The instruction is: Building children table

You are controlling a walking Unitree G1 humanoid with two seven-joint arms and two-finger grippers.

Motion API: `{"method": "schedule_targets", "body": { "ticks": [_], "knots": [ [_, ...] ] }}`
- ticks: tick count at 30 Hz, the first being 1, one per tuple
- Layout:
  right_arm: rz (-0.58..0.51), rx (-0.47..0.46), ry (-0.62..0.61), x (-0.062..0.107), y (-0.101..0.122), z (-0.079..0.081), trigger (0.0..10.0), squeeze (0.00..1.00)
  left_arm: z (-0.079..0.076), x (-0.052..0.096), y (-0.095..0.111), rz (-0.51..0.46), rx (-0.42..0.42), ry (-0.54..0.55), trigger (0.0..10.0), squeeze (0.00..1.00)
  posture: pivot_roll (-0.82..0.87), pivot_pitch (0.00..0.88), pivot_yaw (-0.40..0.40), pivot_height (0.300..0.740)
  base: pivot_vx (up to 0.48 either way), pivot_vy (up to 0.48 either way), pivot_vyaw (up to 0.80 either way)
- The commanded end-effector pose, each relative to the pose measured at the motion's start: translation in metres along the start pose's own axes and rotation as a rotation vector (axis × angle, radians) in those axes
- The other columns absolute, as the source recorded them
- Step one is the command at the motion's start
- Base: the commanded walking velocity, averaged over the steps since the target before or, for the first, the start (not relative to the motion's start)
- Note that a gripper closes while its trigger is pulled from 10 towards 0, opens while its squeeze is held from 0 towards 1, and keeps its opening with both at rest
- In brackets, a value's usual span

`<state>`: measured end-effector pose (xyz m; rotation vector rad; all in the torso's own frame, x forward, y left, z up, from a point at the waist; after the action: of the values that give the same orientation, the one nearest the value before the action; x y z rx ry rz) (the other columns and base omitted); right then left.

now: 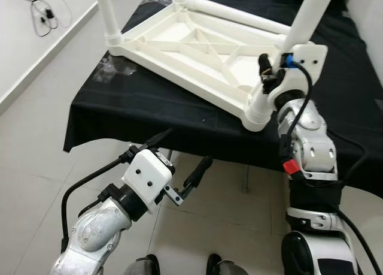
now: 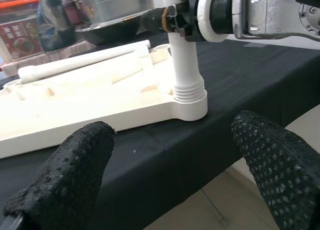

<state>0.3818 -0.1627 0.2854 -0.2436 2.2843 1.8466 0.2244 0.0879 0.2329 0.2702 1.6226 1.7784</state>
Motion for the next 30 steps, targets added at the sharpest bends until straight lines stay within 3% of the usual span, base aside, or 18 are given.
{"method": "schedule_targets", "body": {
  "ticks": [1,2,3,4,5,7,10,15,19,20,25,28,30],
  "knots": [
    [0.213,-0.012,0.068,0.007,-0.053,0.016,0.2,0.00,-0.001,0.001,-0.005,0.023,0.001,-0.004,10.0,0.00,0.05,0.290,-0.024,0.740,0.000,0.000,0.00],
    [0.186,-0.022,0.109,0.005,-0.048,0.021,10.0,0.00,0.000,0.001,-0.006,0.024,-0.001,0.000,10.0,0.00,0.04,0.286,-0.028,0.740,0.000,0.000,0.00],
    [0.167,-0.028,0.134,0.005,-0.044,0.025,10.0,0.00,0.001,0.001,-0.006,0.024,-0.002,0.002,10.0,0.00,0.05,0.285,-0.028,0.740,0.000,0.000,0.00],
    [0.156,-0.031,0.148,0.006,-0.041,0.028,10.0,0.87,0.002,0.001,-0.006,0.024,-0.003,0.004,10.0,0.00,0.05,0.285,-0.028,0.740,0.000,0.000,0.00],
    [0.127,-0.041,0.182,0.006,-0.035,0.031,10.0,1.00,0.002,0.000,-0.006,0.022,-0.003,0.005,10.0,0.00,0.04,0.283,-0.027,0.740,0.000,0.000,0.00],
    [0.119,-0.048,0.184,0.008,-0.031,0.033,10.0,1.00,0.002,0.000,-0.006,0.021,-0.003,0.006,10.0,0.00,0.04,0.283,-0.027,0.740,0.000,0.000,0.00],
    [-0.057,-0.039,0.230,0.016,-0.004,0.027,10.0,1.00,0.003,-0.002,-0.006,0.016,-0.002,0.008,10.0,0.00,0.03,0.268,-0.020,0.740,0.000,0.000,0.00],
    [-0.135,-0.067,0.359,0.030,0.008,0.027,10.0,1.00,0.008,-0.004,-0.004,0.004,-0.003,0.010,10.0,0.00,0.03,0.257,-0.010,0.740,0.000,0.000,0.00],
    [-0.096,-0.029,0.408,0.042,-0.005,0.025,10.0,1.00,0.009,-0.006,-0.004,0.001,-0.005,0.003,10.0,0.00,0.02,0.251,-0.003,0.740,0.000,0.000,0.00],
    [-0.058,0.005,0.444,0.051,-0.017,0.025,10.0,1.00,0.009,-0.007,-0.006,0.003,-0.005,0.001,10.0,0.00,0.02,0.246,0.001,0.740,0.000,0.000,0.00],
    [-0.010,0.020,0.484,0.064,-0.031,0.025,10.0,1.00,0.011,-0.008,-0.009,0.010,-0.005,0.000,10.0,0.00,0.01,0.241,0.004,0.740,0.000,0.000,0.00],
    [0.059,0.022,0.459,0.082,-0.051,0.015,10.0,1.00,0.025,-0.006,-0.018,0.043,0.013,0.062,10.0,0.00,0.01,0.223,0.011,0.740,0.000,0.000,0.00],
    [0.073,0.024,0.454,0.085,-0.055,0.013,10.0,1.00,0.029,-0.005,-0.021,0.051,0.024,0.080,10.0,0.00,0.01,0.221,0.011,0.740,0.000,0.000,0.00]
  ]
}}
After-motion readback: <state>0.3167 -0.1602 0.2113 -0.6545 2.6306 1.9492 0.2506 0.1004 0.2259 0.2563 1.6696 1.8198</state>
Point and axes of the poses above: a point about 5 cm out from each wrist's last joint towards the gripper, its own x axis pointing back from the gripper into the wrist, its own y axis along the axis of the wrist's last joint, z = x × y, the point moved 2 cm from there along -x, pointing out of the wrist towards the gripper, and after that the axes turned 12 degrees about x, right-handed, at the moved point
